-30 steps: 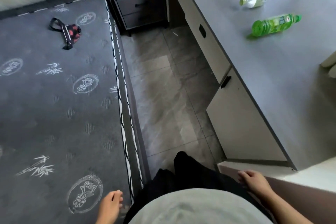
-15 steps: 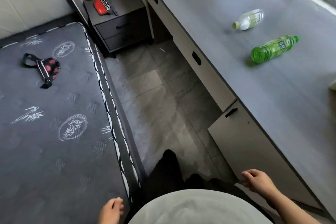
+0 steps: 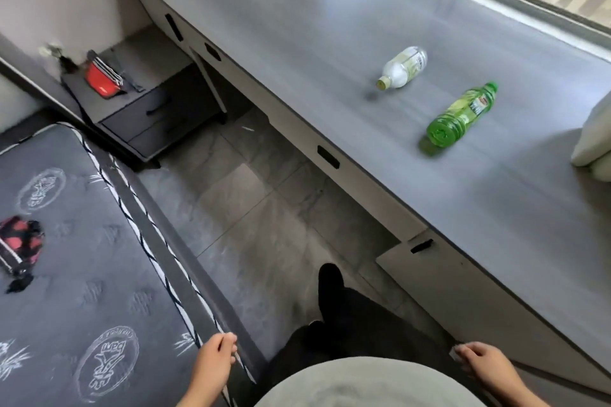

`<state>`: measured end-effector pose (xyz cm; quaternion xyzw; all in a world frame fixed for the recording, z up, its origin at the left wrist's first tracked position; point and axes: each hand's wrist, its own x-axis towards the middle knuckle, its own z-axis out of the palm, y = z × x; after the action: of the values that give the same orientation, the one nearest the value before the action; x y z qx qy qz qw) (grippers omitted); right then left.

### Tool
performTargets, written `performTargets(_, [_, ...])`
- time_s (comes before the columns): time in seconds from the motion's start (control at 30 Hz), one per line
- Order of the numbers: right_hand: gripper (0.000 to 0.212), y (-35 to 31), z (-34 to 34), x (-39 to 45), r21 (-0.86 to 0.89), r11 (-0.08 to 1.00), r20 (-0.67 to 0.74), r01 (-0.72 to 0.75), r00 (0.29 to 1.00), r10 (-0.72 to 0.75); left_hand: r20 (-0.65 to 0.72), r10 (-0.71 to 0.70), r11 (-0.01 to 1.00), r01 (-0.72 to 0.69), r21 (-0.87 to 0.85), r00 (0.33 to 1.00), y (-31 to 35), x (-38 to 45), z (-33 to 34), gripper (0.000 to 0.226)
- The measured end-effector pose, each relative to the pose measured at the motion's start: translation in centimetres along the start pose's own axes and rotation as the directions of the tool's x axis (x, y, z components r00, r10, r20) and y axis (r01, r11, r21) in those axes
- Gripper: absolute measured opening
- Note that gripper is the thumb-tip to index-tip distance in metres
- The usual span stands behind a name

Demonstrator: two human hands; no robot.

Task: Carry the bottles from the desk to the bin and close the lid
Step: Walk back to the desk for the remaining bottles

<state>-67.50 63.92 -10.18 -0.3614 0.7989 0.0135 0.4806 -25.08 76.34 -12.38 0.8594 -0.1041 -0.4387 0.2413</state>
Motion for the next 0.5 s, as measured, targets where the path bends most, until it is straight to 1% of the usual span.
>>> performTargets(0.1, [0.021, -4.3, 0.8, 1.6, 0.058, 0.998, 0.024, 0.019, 0.999, -0.02, -0.006, -0.009, 1.0, 0.009, 0.023, 1.0, 2.3, 2.2, 0.0, 0.027])
performTargets(0.2, [0.019, -9.1, 1.4, 2.8, 0.083, 0.992, 0.041, 0.092, 0.995, -0.095, -0.023, -0.018, 0.998, 0.019, 0.055, 1.0, 4.6, 4.5, -0.5, 0.025])
performTargets(0.33, [0.019, -14.9, 1.2, 3.0, 0.175, 0.971, 0.058, 0.165, 0.982, -0.178, -0.005, 0.014, 0.996, -0.014, 0.094, 1.0, 8.3, 6.2, -1.0, 0.022])
performTargets(0.37, [0.018, -15.9, 1.3, 3.0, 0.178, 0.968, 0.064, 0.179, 0.979, -0.193, -0.008, 0.021, 0.995, -0.02, 0.093, 1.0, 9.2, 6.6, -1.1, 0.021])
performTargets(0.43, [0.017, -17.5, 1.4, 3.1, 0.128, 0.969, 0.059, 0.213, 0.973, -0.221, -0.001, 0.041, 0.995, -0.041, 0.087, 0.999, 11.3, 7.4, -1.2, 0.022])
performTargets(0.5, [0.019, -18.4, 1.4, 3.2, 0.097, 0.973, 0.052, 0.211, 0.975, -0.217, 0.021, 0.06, 0.994, -0.061, 0.09, 0.998, 13.5, 8.4, -1.3, 0.022])
